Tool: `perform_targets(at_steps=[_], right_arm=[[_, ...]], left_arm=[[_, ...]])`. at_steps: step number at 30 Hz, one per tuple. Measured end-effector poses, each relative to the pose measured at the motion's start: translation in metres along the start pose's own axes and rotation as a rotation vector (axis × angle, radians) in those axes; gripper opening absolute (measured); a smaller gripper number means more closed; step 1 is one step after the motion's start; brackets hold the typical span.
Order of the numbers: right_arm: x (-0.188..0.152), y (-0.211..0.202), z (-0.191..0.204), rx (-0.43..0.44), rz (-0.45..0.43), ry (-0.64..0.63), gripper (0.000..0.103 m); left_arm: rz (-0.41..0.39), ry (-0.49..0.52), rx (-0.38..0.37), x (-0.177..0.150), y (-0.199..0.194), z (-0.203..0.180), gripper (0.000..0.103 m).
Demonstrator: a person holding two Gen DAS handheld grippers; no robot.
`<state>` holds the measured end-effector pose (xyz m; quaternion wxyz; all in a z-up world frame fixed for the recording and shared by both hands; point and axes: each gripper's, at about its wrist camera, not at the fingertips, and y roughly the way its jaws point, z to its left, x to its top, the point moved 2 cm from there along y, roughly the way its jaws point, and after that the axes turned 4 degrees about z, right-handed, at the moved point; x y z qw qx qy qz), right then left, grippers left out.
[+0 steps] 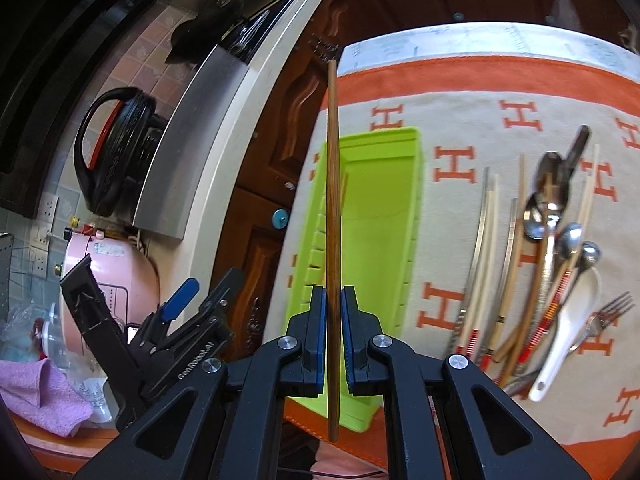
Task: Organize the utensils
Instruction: 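Lower the chopstick into the green tray and open the right tool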
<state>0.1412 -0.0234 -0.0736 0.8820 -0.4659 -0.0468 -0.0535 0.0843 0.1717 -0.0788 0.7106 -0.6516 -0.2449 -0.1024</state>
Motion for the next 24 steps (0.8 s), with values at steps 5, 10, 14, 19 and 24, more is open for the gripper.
perform_targets(at_steps=[5, 10, 14, 19, 24], right_arm=[[0.008, 0.027, 0.002, 0.01, 0.045, 0.016, 0.007], [0.011, 0.061, -0.008, -0.01, 0.1, 0.049, 0.007], [0.013, 0.082, -0.017, -0.031, 0.133, 0.066, 0.008], [0.013, 0.101, -0.021, -0.059, 0.169, 0.053, 0.008], [0.009, 0.103, -0.012, -0.089, 0.131, 0.01, 0.031]], left_arm=[[0.015, -0.003, 0.011, -0.002, 0.009, 0.004, 0.081], [0.024, 0.005, 0.027, -0.004, 0.015, 0.005, 0.081], [0.039, 0.005, 0.027, -0.005, 0.02, 0.004, 0.081], [0.045, 0.006, 0.029, -0.005, 0.023, 0.004, 0.081], [0.045, 0.009, 0.028, -0.004, 0.023, 0.003, 0.081]])
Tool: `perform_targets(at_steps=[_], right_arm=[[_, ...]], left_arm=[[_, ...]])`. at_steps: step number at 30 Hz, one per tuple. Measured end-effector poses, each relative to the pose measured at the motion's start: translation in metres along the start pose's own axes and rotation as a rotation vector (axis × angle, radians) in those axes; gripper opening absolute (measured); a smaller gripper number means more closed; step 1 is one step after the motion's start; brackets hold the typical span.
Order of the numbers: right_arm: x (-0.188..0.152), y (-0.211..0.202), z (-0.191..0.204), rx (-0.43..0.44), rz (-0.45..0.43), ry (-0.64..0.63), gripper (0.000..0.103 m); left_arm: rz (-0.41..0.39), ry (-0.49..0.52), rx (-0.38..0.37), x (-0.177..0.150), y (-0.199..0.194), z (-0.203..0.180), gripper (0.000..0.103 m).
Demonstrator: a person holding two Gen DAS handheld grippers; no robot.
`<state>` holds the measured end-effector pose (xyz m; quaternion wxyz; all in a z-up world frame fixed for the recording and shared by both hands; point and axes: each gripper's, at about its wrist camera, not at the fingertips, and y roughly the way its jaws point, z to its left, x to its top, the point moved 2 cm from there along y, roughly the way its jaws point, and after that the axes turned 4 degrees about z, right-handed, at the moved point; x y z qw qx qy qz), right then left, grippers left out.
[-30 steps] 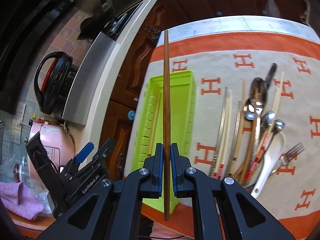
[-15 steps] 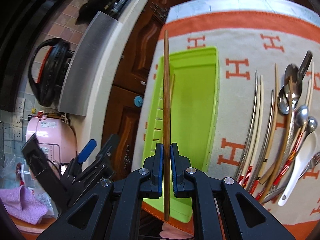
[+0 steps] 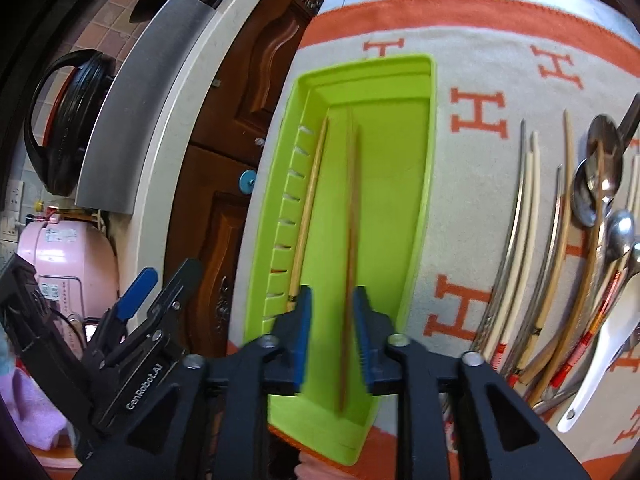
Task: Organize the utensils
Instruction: 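Lower the chopstick into the green tray and open the right tool, then reach the left tool to the pile and grasp a wooden chopstick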
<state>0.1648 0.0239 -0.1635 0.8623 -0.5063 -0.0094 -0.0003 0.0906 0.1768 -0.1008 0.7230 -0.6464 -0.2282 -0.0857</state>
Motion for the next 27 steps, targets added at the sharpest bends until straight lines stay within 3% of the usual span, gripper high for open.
perform_targets(at_steps=[8, 27], right_arm=[[-0.005, -0.012, -0.011, -0.02, -0.04, 0.003, 0.033], [-0.07, -0.114, -0.065, -0.083, -0.223, -0.038, 0.036]], left_arm=[[-0.005, 0.02, 0.003, -0.002, -0.007, -0.008, 0.081], [-0.03, 0.15, -0.042, -0.018, -0.052, -0.067, 0.082]])
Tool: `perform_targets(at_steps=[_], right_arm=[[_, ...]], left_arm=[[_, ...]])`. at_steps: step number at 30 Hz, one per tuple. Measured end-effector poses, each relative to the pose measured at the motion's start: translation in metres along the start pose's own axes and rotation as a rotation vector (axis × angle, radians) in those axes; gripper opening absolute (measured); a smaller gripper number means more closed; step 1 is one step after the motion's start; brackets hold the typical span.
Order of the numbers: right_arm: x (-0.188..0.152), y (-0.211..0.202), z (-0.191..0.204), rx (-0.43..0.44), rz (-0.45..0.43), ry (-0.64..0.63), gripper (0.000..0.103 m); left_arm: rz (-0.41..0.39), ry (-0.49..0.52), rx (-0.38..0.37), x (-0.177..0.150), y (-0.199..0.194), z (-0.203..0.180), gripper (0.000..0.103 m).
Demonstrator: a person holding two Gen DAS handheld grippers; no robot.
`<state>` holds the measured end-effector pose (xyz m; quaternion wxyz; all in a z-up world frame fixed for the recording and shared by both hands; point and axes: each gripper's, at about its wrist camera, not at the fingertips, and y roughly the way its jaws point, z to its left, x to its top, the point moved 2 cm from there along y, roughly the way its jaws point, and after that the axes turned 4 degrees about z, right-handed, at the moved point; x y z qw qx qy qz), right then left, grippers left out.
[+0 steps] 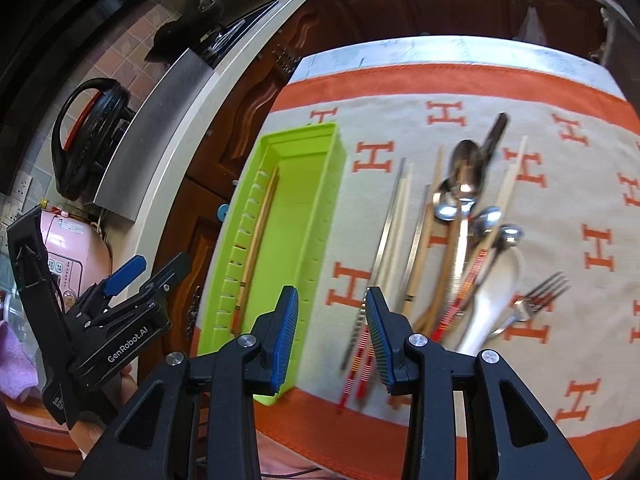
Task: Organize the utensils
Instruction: 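Reach the left tool to the pile and grasp a wooden chopstick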
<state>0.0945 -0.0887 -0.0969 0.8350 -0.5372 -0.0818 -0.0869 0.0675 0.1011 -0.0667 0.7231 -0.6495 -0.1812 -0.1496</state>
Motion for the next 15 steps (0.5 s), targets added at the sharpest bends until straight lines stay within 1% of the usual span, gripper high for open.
perform_targets(at_steps=[6, 15], right_arm=[[-0.01, -0.024, -0.032, -0.029, -0.03, 0.015, 0.036], [-0.018, -0.028, -0.075, -0.031, -0.034, 0.082, 0.036]], left_arm=[[0.003, 0.048, -0.015, -0.002, -0.005, -0.026, 0.082], [0.038, 0.127, -0.069, -0.002, -0.001, -0.071, 0.082]])
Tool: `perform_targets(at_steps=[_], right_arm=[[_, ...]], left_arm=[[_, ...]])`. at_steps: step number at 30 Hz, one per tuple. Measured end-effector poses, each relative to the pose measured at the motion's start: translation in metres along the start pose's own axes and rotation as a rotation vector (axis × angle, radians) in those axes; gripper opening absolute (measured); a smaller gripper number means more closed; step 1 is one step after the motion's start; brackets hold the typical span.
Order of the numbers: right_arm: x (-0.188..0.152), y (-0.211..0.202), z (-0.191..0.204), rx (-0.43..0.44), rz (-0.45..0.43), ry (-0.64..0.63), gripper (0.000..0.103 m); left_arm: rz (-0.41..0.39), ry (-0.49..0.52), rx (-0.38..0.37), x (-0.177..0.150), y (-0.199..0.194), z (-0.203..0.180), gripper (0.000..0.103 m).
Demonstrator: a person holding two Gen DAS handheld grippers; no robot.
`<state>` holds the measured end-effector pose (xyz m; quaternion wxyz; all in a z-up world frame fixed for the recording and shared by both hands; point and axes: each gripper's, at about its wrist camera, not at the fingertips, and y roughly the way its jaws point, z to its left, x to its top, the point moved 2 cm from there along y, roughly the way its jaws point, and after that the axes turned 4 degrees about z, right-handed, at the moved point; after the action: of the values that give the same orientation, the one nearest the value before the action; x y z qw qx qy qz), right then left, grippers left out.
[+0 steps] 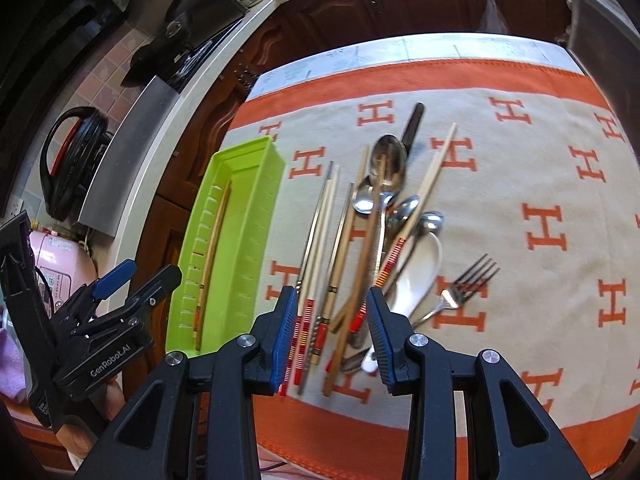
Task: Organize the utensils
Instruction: 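Reach the left tool to the pile and grasp a wooden chopstick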
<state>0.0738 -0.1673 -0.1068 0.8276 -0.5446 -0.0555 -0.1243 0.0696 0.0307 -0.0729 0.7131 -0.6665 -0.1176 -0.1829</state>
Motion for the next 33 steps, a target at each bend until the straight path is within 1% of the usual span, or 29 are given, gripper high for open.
perform_targets(at_steps=[5, 12, 20, 22, 24, 25, 27, 30, 31, 33], right_arm=[[0.0, 0.004, -0.017, 0.005, 0.007, 0.029, 0.036], [0.004, 0.01, -0.036, 0.007, 0.008, 0.054, 0.036], [0.012, 0.022, -0.055, 0.013, 0.023, 0.092, 0.036], [0.014, 0.026, -0.06, 0.015, 0.025, 0.102, 0.036], [0.017, 0.029, -0.064, 0.018, 0.029, 0.114, 0.036], [0.018, 0.031, -0.067, 0.022, 0.031, 0.123, 0.036], [0.02, 0.034, -0.073, 0.024, 0.034, 0.136, 0.036], [0.022, 0.038, -0.078, 0.029, 0.039, 0.149, 0.036], [0.024, 0.039, -0.08, 0.031, 0.04, 0.151, 0.036], [0.025, 0.041, -0.082, 0.033, 0.042, 0.152, 0.036]], left_arm=[[0.032, 0.042, -0.055, 0.004, 0.008, -0.023, 0.082], [0.076, 0.065, -0.142, 0.015, 0.024, -0.046, 0.082], [0.112, 0.089, -0.21, 0.026, 0.045, -0.067, 0.08], [0.123, 0.1, -0.218, 0.028, 0.052, -0.072, 0.075], [0.144, 0.107, -0.244, 0.03, 0.059, -0.078, 0.065], [0.16, 0.106, -0.259, 0.031, 0.064, -0.08, 0.062], [0.203, 0.093, -0.298, 0.033, 0.075, -0.085, 0.049], [0.274, 0.061, -0.383, 0.035, 0.09, -0.091, 0.038], [0.299, 0.048, -0.42, 0.035, 0.095, -0.094, 0.036], [0.327, 0.036, -0.453, 0.035, 0.101, -0.099, 0.029]])
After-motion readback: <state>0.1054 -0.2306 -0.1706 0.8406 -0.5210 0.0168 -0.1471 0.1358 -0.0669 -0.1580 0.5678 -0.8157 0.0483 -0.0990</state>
